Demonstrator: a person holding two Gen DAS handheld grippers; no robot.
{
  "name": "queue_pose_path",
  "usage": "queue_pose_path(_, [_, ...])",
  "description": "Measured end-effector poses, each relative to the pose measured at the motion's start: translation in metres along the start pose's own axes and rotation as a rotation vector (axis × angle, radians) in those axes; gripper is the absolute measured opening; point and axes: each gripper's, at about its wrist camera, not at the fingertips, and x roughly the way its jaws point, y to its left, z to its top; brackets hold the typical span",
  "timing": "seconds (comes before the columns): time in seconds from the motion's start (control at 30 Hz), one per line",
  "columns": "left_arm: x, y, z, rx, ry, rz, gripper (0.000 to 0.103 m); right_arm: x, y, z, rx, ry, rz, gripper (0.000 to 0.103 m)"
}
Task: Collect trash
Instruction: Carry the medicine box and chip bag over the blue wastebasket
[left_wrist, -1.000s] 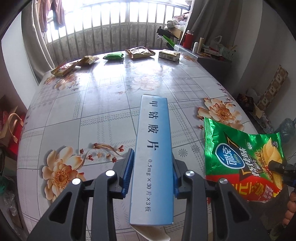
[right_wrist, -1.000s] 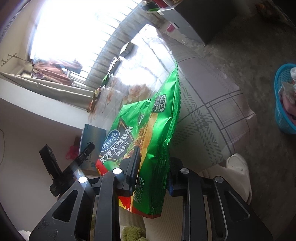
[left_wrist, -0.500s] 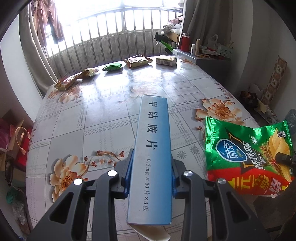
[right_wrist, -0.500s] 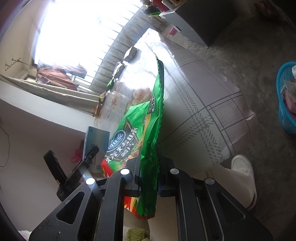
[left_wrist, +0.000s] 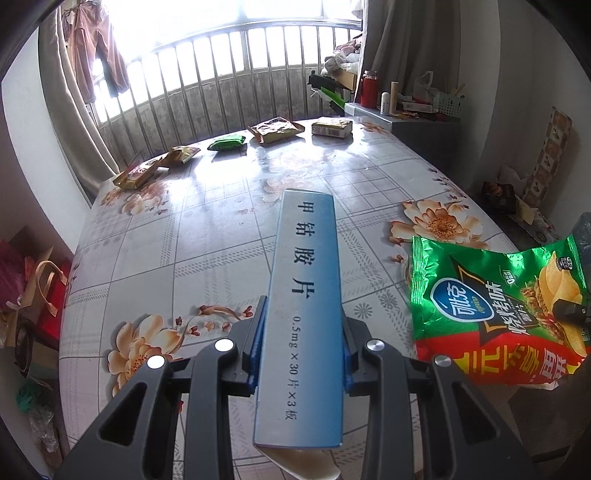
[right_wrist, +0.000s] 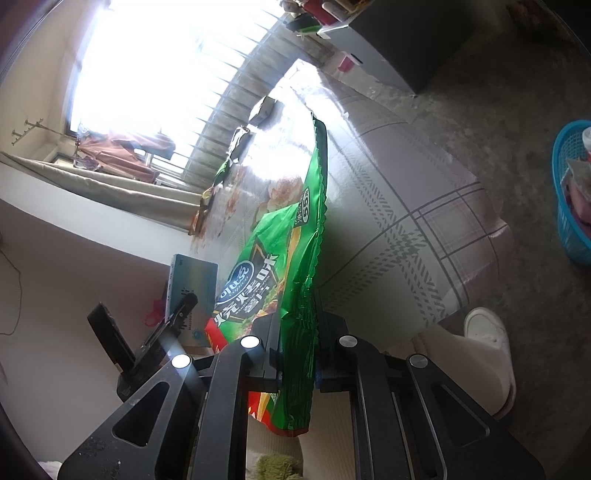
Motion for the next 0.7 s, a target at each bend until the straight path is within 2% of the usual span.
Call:
queue_pose_path(0.13, [-0.005,-0.001,0.002,-0.004,-0.007,-0.015,0.031,-0.005,0.004,0.000,-0.014,-0.018,0.002,0.009])
queue_pose_path(0.33, [-0.022,-0.025,0.023,0.034,-0.058,-0.124,0.030,-0.037,0.013,-0.003,-0.053,-0.131,0.009,0.008])
queue_pose_path(0.5, [-0.034,-0.075,0.049,0.095,-0.089,-0.279,0.030,-0.082,-0.007,-0.008,-0.015,-0.241,0.005,0.008])
queue_pose_path(0.7, [-0.037,-0.162,0.068,0.209,-0.094,-0.440,0.030,-0.143,-0.053,-0.020,0.070,-0.375,-0.023,0.008])
